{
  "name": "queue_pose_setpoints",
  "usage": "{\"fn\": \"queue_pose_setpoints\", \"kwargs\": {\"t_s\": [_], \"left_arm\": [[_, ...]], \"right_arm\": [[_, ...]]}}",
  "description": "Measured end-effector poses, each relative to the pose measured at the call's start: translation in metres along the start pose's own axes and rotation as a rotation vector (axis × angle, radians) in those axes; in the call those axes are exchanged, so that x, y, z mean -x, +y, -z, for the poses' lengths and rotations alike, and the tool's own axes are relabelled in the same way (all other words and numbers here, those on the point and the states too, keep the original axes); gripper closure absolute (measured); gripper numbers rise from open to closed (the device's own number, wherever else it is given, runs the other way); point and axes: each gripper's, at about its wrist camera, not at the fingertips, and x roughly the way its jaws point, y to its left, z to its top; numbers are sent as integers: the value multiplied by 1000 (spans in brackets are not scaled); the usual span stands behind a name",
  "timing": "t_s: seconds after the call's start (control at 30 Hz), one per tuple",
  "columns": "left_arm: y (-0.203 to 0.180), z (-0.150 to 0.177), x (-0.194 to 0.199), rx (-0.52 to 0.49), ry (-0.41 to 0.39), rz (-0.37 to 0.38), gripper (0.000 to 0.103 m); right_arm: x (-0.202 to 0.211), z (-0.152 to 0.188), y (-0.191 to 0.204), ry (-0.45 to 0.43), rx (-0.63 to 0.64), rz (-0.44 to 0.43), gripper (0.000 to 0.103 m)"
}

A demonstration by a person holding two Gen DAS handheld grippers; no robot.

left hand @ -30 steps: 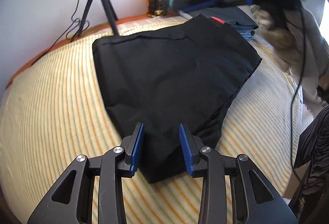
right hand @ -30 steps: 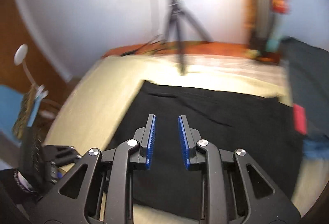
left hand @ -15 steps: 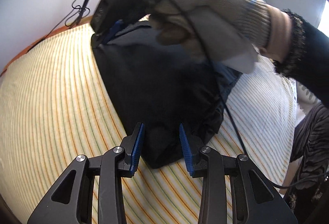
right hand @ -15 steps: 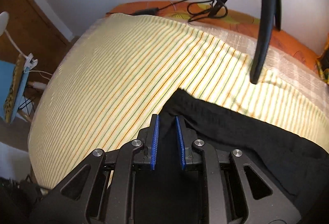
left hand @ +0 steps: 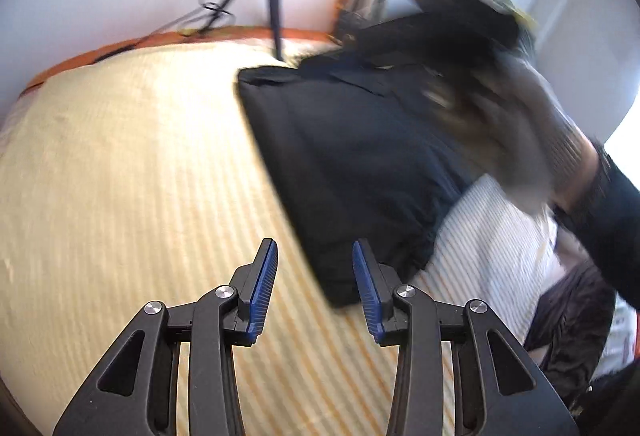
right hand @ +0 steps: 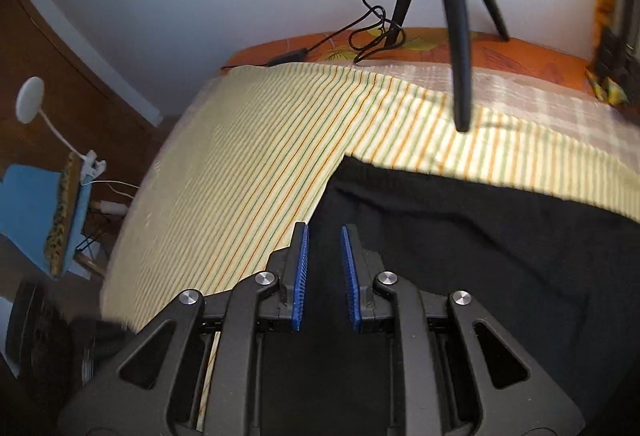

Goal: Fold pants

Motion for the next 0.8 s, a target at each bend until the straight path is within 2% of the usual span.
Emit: {"fn": "queue_pose_setpoints", "kwargs": {"t_s": [0.13, 0.27, 0.3, 0.37, 0.5, 0.8], "left_arm": [[24, -15, 1, 88, -25, -24, 66], [34, -31, -6, 145, -33, -47, 66], [35, -33, -6, 160, -34, -49, 66], [38, -34, -10, 185, -42, -60, 66], [40, -39, -9, 209, -49, -54, 66], [42, -54, -23, 239, -54, -49, 66]], "right_arm": [[30, 45, 14, -19, 38, -3, 81], [41, 97, 46, -33, 124, 7, 52], [40, 109, 58, -38, 164, 13, 48], [40, 130, 72, -46, 234, 28, 47], [13, 158, 99, 10, 396, 149, 47], [-7, 174, 116, -5, 517, 272, 44]]}}
